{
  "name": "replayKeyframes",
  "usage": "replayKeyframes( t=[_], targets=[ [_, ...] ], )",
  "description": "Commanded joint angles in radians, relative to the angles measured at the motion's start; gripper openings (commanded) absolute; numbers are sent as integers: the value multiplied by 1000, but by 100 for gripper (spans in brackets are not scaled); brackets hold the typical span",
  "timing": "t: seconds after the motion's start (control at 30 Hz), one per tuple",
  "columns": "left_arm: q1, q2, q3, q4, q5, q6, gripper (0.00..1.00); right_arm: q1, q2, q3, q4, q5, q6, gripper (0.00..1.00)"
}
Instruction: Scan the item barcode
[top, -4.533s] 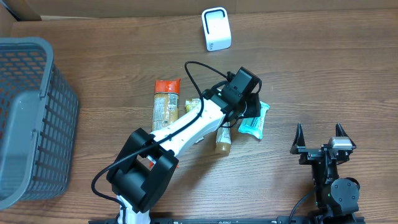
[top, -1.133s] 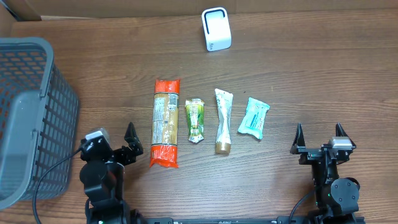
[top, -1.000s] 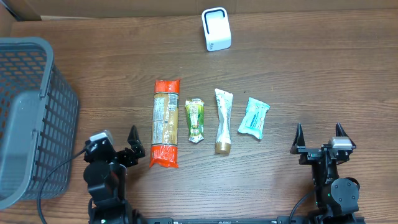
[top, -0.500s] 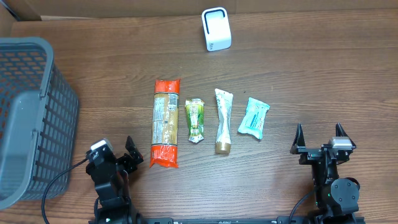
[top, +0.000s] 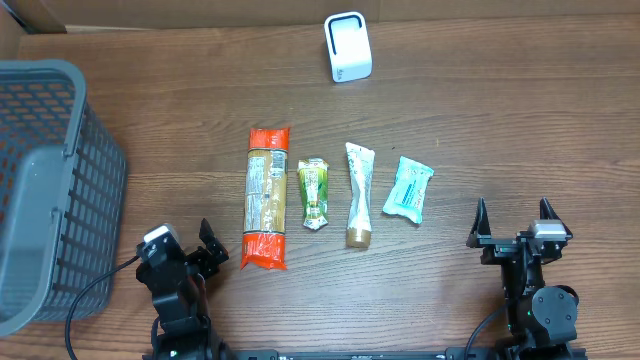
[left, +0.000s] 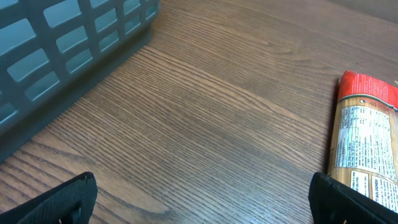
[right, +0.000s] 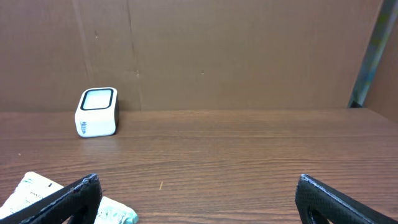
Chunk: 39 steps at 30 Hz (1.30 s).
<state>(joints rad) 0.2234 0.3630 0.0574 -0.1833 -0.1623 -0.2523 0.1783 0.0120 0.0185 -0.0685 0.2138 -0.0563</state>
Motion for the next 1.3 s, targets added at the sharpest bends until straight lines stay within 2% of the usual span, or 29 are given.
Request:
replayKeyframes(
  t=[0.0,0.2,0.43,0.7,1.27],
  targets=[
    [6,2,-1,0,-24,17,100,6,-7,-10,8,1,-4,100],
    [6,2,-1,0,-24,17,100,6,-7,-10,8,1,-4,100],
    [-26,-123,-1,1,-23,17,100,6,-7,-10,8,1,-4,100],
    [-90,-364,-1,3,-22,16,100,6,-7,-10,8,1,-4,100],
    [-106,-359,-1,1,-22,16,100,6,-7,-10,8,1,-4,100]
  ],
)
